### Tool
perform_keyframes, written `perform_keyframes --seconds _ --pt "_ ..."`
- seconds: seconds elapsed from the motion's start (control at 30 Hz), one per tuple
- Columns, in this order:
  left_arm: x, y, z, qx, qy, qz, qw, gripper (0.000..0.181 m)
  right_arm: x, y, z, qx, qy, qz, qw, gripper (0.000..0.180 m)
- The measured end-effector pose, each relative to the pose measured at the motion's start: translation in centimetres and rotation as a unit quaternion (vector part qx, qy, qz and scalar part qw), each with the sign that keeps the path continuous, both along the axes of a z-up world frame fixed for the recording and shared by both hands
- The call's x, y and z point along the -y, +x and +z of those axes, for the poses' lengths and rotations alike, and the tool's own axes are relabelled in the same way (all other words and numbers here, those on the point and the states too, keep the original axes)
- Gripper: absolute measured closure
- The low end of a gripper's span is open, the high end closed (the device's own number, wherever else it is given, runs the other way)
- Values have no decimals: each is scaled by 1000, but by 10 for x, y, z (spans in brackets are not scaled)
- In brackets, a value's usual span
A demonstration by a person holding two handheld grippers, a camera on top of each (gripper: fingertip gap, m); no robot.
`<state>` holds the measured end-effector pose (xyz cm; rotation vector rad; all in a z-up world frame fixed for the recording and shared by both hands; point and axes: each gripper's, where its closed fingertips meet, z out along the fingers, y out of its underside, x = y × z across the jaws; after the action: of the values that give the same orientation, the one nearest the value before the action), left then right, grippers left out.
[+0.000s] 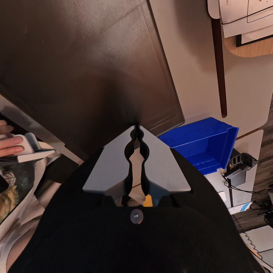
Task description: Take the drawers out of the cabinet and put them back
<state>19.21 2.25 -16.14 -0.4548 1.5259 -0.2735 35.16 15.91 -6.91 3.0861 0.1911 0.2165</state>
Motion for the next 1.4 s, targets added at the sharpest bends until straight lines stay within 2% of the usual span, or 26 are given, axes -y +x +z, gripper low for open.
perform_keyframes --seconds 0.2,0.37,0.53,1.0,1.4 --pt "-20 -13 -38 -15 154 34 987 181 0 0 0 -18 21 -23 999 180" --pt "-34 7 -36 10 190 65 980 181 0 0 0 -1 15 -23 1000 180" --pt "-45 28 -30 16 184 76 980 181 0 0 0 4 5 -25 1000 180" --pt "-93 90 -34 -35 159 118 980 181 0 0 0 19 -25 -28 999 180" --pt "-87 93 -33 -33 117 89 989 181 0 0 0 27 -26 -39 999 180"
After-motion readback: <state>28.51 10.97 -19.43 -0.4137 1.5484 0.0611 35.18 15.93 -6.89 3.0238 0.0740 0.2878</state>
